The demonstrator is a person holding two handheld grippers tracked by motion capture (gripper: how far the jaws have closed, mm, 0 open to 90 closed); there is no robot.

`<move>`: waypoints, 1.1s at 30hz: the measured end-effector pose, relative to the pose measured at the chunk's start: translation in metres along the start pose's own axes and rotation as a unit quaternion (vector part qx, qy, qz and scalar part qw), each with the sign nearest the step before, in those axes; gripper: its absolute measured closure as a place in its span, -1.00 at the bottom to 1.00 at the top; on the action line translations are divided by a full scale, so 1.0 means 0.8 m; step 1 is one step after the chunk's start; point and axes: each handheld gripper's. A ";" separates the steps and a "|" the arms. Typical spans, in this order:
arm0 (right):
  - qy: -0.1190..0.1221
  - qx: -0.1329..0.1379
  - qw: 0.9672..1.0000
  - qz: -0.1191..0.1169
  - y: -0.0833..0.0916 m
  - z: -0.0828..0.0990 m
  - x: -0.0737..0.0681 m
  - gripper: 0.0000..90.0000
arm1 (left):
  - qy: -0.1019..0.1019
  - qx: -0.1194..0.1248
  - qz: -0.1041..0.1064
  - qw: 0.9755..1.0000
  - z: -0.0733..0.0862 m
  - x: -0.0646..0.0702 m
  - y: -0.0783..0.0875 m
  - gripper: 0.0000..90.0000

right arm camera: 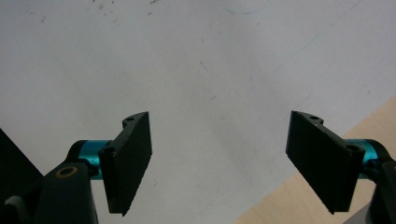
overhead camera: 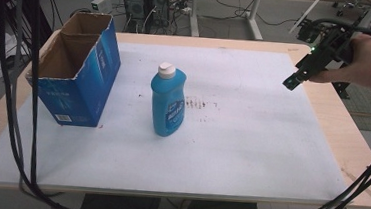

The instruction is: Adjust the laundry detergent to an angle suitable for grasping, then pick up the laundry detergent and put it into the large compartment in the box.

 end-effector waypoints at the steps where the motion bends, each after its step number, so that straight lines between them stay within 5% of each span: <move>1: -0.001 -0.001 1.000 0.000 0.000 0.000 0.000 -0.51 | 0.000 -0.001 0.000 1.000 0.000 0.000 0.000 -0.53; 33: 0.001 0.005 1.000 0.001 -0.001 -0.002 -0.003 -0.51 | 0.002 -0.007 -0.002 1.000 0.006 0.007 0.003 -0.53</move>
Point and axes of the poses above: each handheld gripper's, and its own axes: y roughly backward along the jaws, z roughly out of its underside, x roughly to its right, and after that the axes turned 6 degrees about -z, right-handed
